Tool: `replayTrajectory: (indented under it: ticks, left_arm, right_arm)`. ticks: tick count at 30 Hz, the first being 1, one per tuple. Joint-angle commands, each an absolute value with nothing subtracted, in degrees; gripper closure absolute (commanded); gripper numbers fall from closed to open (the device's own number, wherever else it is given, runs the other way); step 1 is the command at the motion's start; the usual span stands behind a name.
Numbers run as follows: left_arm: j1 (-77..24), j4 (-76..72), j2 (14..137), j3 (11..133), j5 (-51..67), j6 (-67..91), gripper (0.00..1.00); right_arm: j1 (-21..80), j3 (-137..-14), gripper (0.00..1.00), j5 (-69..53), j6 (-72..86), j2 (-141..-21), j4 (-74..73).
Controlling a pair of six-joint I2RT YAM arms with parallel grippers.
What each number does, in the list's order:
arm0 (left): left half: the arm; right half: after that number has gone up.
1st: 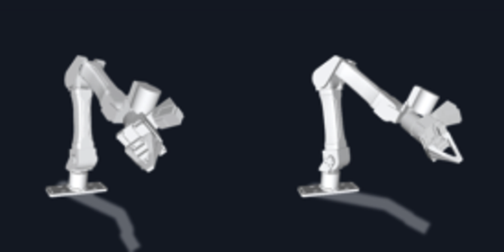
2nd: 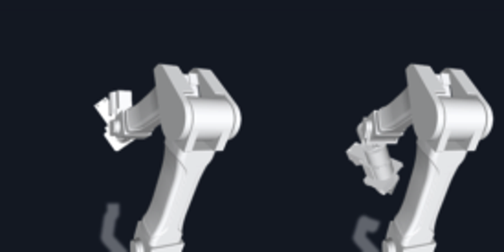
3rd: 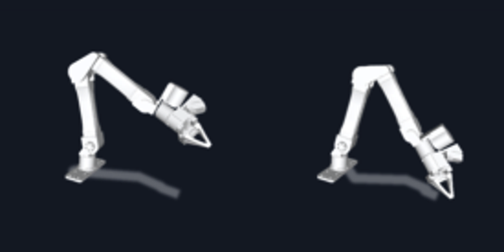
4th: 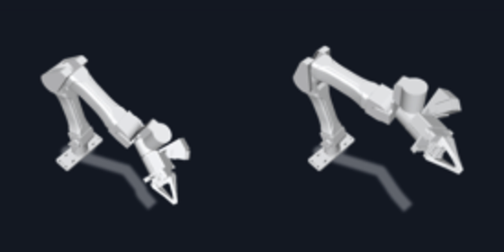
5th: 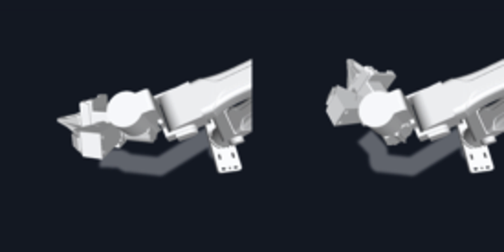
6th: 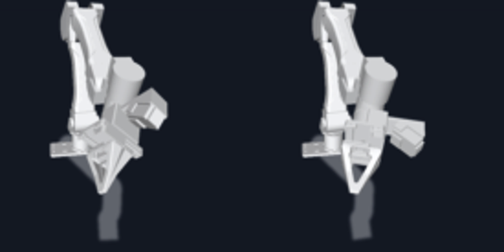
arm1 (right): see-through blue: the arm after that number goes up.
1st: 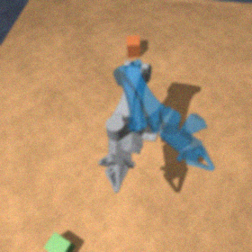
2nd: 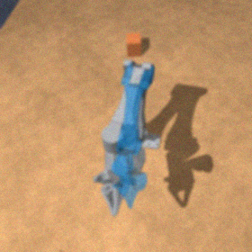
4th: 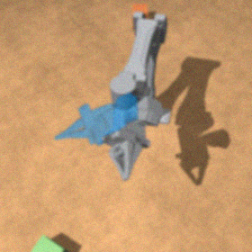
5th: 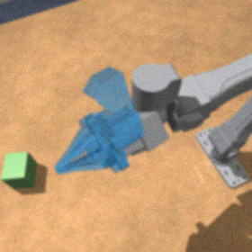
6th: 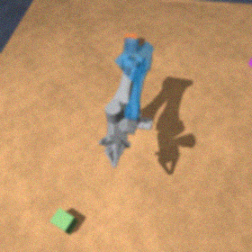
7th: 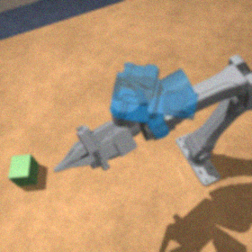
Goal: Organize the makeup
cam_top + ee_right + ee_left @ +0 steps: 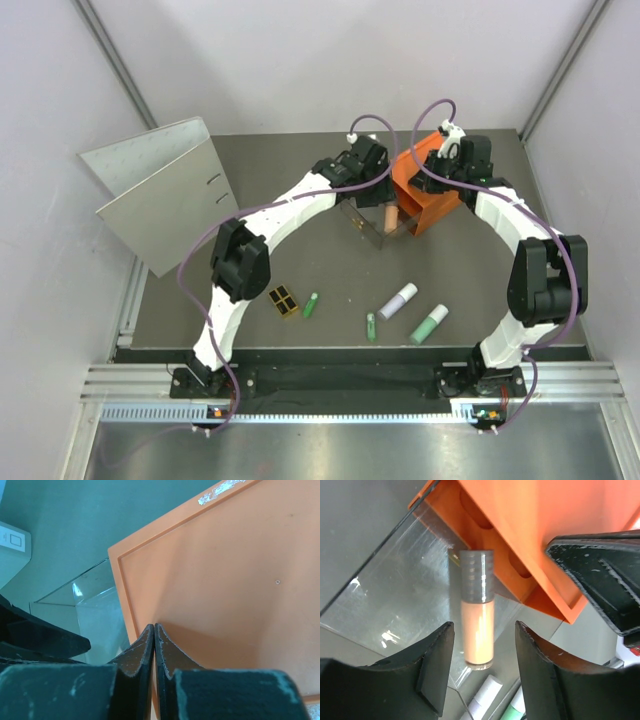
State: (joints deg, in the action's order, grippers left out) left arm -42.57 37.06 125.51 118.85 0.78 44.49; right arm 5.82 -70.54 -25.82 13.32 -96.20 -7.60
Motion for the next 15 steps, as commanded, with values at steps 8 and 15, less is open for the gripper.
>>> replayTrajectory:
  ticks: [8, 15]
  left_arm:
    - [-47.00, 32.77, 109.17, 112.95, 7.30, 25.86, 0.41]
    - [-58.79, 37.97, 103.01, 96.46, 0.79, 11.61, 0.39]
  right_arm:
    - [5.54, -67.15, 0.97, -22.50, 12.04, -101.51, -20.39]
    - [5.54, -67.94, 0.97, -22.41, 11.95, -101.95, -20.74]
